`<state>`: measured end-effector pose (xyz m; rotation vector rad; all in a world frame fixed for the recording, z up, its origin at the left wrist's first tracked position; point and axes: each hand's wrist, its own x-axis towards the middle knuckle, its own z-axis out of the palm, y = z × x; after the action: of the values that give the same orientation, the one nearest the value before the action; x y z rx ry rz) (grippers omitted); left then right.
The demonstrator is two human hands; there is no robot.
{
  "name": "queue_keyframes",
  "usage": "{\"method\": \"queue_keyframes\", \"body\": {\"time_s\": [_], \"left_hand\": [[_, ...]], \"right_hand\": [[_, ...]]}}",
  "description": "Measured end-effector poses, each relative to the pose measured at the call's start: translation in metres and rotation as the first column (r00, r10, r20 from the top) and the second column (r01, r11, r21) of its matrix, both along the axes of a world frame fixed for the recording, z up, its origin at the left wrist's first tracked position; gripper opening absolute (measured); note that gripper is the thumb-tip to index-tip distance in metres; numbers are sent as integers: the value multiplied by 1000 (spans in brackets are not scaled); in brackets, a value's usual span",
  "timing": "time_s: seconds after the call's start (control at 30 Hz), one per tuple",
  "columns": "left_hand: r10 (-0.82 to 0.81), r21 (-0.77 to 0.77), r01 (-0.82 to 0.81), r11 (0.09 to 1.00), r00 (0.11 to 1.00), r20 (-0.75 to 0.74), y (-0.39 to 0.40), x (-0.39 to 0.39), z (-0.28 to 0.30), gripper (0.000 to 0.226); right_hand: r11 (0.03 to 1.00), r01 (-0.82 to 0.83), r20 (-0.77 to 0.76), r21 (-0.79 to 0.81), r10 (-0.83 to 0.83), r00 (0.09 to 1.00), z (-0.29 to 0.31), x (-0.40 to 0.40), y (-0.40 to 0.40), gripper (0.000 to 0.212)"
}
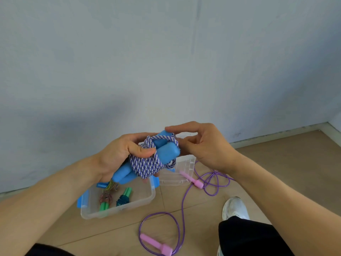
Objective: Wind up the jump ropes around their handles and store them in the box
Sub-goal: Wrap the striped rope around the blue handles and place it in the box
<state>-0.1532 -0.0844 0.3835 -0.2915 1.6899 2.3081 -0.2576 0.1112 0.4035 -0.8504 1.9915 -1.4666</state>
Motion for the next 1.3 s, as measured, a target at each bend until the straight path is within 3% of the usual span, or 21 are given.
{"method": "queue_keyframes", "body": {"time_s": [0.1,0.17,0.27,0.33,0.47,0.53,0.6,0.67,0.77,0.87,0.9,0.93,0.97,1.03,1.1,1.13,1.2,1.23,1.3], "left_hand": [[-66,45,65,997,998,9,-1,4,0,69],[-50,45,50,998,999,6,1,3,0,55],[1,39,-2,999,999,33,4,0,-3,40],[19,16,-20,1000,999,51,7,-2,-7,43],[58,-51,-55,997,997,51,10,-8,-13,45],[63,-126,-58,990,997,38,11,-11,-13,44],[74,-250,-68,966,997,15,13,-13,-12,41],[46,-442,-58,895,998,-38,15,-13,-11,42],[-71,-714,-3,700,995,-73,21,-9,-8,36],[-148,-852,34,522,988,-51,25,-4,-13,30],[-174,-882,34,469,983,-55,26,-3,-16,32],[-189,-903,29,429,980,-58,26,-3,-18,35],[-190,-919,23,392,980,-56,25,-2,-20,39],[-176,-951,11,309,983,-46,19,-2,-24,51],[-182,-981,-7,192,982,-43,13,-1,-29,60],[-207,-993,-15,113,978,-38,10,0,-31,61],[-267,-1000,-3,-27,964,4,7,2,-36,53],[-279,-999,33,-38,959,42,5,3,-38,48],[-284,-985,153,85,951,124,-7,8,-42,43]], "right_hand": [[1000,9,-183,-9,-11,983,1,-4,1,30],[1000,20,-288,-16,-24,957,1,-3,0,22],[999,48,-525,19,-31,851,1,-2,-1,12],[993,114,-522,-39,-118,845,3,-4,0,14],[973,168,-332,-156,-212,919,8,-5,1,15],[982,134,-386,-136,-177,905,8,-1,2,16],[994,83,-534,-67,-106,839,7,7,1,19],[999,36,-640,-38,-53,766,1,15,-1,17],[999,-45,-798,-27,6,603,-14,25,-6,16],[995,-102,-870,-13,39,491,-25,34,-9,21],[995,-95,-863,-28,24,504,-28,37,-9,22],[997,-52,-820,-61,-20,573,-29,39,-10,22],[994,38,-710,-103,-100,697,-28,41,-12,20],[946,292,-294,-140,-321,900,-29,40,-19,13],[874,472,133,-115,-458,879,-36,36,-29,6],[866,495,226,-70,-470,854,-40,35,-34,5],[902,431,146,39,-432,890,-49,33,-44,5],[927,361,88,102,-369,925,-52,33,-48,7],[962,196,137,189,-223,965,-55,34,-55,12]]}}
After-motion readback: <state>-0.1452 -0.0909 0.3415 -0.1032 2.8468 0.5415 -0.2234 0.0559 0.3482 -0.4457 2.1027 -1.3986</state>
